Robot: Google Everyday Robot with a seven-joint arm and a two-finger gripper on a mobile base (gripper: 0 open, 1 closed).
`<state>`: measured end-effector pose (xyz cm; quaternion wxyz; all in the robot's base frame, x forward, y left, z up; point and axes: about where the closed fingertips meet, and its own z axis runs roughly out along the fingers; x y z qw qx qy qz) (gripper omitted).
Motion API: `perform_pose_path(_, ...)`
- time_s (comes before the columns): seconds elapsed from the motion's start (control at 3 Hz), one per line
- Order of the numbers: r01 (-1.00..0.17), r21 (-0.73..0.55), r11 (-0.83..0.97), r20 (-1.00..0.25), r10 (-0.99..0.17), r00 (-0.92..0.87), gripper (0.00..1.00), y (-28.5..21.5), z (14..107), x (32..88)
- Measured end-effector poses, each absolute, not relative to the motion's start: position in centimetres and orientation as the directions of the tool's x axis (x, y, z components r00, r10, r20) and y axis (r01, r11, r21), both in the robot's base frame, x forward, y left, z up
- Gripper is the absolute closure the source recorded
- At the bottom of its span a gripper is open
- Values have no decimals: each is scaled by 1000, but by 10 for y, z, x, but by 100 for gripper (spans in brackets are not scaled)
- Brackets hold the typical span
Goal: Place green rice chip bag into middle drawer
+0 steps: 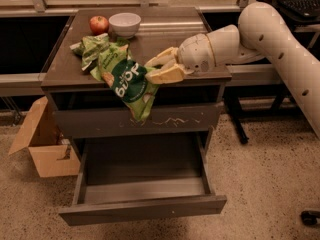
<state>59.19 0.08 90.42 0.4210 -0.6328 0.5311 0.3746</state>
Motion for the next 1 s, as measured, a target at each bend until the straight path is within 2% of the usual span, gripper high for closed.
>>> perform_pose_path(0.33, -988, -135, -82, -921, -357, 155, 100, 1, 904, 592)
perform_pose_path(0.67, -992, -95, -82, -896, -428, 121, 100, 0, 872, 586)
perform_pose_path(1.0, -998, -19, -56, -892, -449, 42, 100, -12, 833, 574)
